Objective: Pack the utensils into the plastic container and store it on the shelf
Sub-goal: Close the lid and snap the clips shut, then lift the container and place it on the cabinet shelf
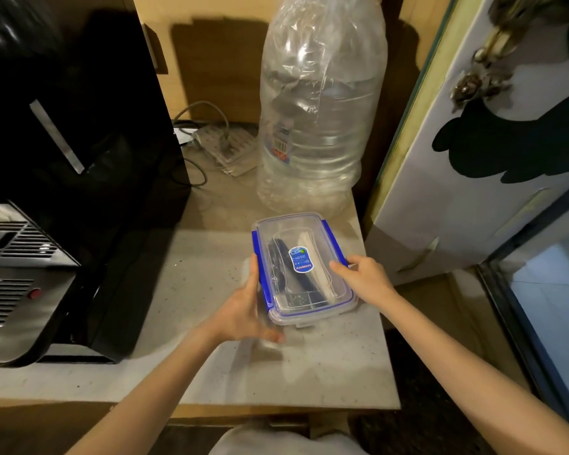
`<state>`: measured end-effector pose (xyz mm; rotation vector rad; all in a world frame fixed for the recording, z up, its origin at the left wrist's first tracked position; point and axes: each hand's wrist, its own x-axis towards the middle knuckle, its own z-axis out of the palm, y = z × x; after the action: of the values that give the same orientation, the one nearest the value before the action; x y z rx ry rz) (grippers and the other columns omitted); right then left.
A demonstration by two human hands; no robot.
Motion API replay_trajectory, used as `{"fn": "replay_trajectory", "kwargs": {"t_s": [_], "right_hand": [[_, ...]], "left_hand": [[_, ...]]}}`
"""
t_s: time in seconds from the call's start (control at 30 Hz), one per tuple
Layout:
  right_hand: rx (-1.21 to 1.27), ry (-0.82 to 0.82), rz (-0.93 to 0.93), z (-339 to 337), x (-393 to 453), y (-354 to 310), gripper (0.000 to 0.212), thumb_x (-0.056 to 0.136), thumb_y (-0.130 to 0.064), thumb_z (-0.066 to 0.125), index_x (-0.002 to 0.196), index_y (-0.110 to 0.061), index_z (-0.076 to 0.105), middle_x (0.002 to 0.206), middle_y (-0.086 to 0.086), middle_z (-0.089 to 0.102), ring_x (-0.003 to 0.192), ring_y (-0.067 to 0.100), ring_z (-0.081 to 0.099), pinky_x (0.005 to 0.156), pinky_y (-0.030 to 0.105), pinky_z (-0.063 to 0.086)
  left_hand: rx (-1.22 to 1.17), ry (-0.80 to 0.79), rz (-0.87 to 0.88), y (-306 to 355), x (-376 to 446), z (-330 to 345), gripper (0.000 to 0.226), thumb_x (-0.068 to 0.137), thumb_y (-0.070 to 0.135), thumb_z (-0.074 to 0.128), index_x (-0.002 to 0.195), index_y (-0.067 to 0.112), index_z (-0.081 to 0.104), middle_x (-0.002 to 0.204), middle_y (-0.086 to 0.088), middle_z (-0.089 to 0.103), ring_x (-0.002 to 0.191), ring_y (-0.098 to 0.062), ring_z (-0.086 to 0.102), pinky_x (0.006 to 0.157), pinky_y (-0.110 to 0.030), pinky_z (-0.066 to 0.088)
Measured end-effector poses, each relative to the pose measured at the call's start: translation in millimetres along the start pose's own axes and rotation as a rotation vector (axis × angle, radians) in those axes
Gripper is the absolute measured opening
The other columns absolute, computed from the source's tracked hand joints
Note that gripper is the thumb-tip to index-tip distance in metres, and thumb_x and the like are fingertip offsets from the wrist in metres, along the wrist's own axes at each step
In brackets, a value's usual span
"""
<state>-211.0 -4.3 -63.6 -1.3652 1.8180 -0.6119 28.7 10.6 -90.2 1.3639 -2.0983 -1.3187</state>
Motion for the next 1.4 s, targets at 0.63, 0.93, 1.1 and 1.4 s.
{"fn": "replay_trajectory", "kwargs": {"t_s": [0.63, 0.93, 1.1, 1.4], "right_hand": [[0.369, 0.127, -0.473, -95.5, -12.7, -129.3, 0.046, 0.086, -0.035, 0.057, 0.127, -0.014, 0.052, 0.097, -0.007, 0.065, 0.089, 0.010, 0.062, 0.076, 0.030, 0.051], [0.266, 0.266, -0.787, -162.6, -52.5, -222.4, 0.086, 0.060, -0.051, 0.072, 0.136, -0.033, 0.034, 0.116, -0.020, 0.055, 0.103, -0.008, 0.055, 0.084, 0.018, 0.045], [0.266, 0.399, -0.933, -199.8, -70.5, -270.2, 0.074, 0.065, -0.055, 0.073, 0.128, -0.038, 0.038, 0.107, -0.029, 0.055, 0.101, -0.005, 0.056, 0.087, 0.021, 0.046], [0.314, 0.603, -1.119, -258.5, -104.4, -343.3, 0.078, 0.061, -0.065, 0.072, 0.124, -0.024, 0.054, 0.112, -0.006, 0.068, 0.102, 0.012, 0.064, 0.088, 0.036, 0.055]], "left_hand": [[-0.043, 0.436, 0.220, 128.6, 16.8, -122.2, 0.097, 0.057, 0.027, 0.088, 0.126, 0.050, 0.025, 0.108, 0.037, 0.051, 0.092, 0.028, 0.049, 0.085, 0.005, 0.037], [-0.139, 0.465, 0.519, 233.5, 7.8, -198.5, 0.063, 0.062, 0.025, 0.082, 0.107, 0.051, 0.046, 0.092, 0.048, 0.062, 0.093, 0.025, 0.057, 0.078, 0.004, 0.044], [-0.177, 0.474, 0.672, 285.2, -1.3, -234.6, 0.094, 0.046, 0.045, 0.079, 0.133, 0.029, 0.046, 0.117, 0.022, 0.066, 0.107, 0.006, 0.061, 0.086, -0.012, 0.050], [-0.155, 0.506, 0.901, 375.8, -20.5, -288.0, 0.057, 0.057, 0.036, 0.080, 0.110, 0.036, 0.058, 0.098, 0.022, 0.072, 0.094, 0.003, 0.067, 0.064, -0.006, 0.052]]}}
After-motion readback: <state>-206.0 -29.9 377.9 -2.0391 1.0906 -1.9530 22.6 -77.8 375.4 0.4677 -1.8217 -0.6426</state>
